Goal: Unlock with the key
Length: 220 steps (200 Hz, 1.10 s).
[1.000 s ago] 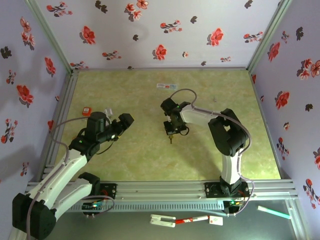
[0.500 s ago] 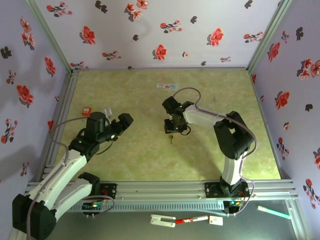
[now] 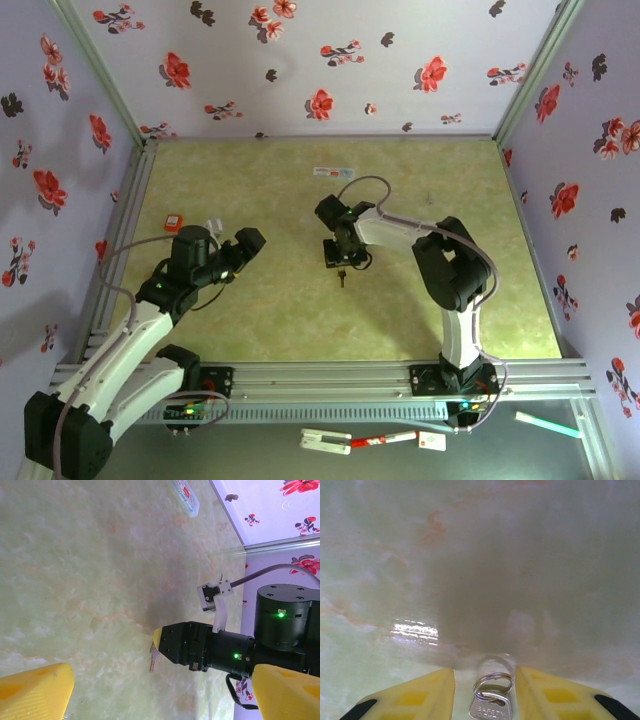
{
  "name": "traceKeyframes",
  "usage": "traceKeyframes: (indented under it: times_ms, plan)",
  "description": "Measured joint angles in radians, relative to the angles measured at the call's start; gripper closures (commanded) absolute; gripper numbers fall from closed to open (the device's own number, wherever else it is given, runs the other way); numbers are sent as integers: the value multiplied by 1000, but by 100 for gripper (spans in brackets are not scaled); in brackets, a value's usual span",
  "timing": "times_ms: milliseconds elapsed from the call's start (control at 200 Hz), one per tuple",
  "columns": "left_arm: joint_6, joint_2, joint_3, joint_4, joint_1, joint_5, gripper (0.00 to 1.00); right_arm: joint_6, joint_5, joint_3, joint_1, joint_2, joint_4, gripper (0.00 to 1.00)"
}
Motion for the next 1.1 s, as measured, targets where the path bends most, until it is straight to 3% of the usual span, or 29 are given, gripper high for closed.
traceKeyframes:
  times_ms: [455, 880, 1100]
  plan:
    - [0, -1, -10, 0, 6, 0, 8, 48, 81, 41, 30, 34, -74, 78]
    - [0, -3, -17, 0, 11, 0, 8, 68, 97, 41, 32, 34, -106, 100]
    - [0, -3, -19, 1, 11, 1, 8, 80, 97, 42, 32, 29, -109, 100]
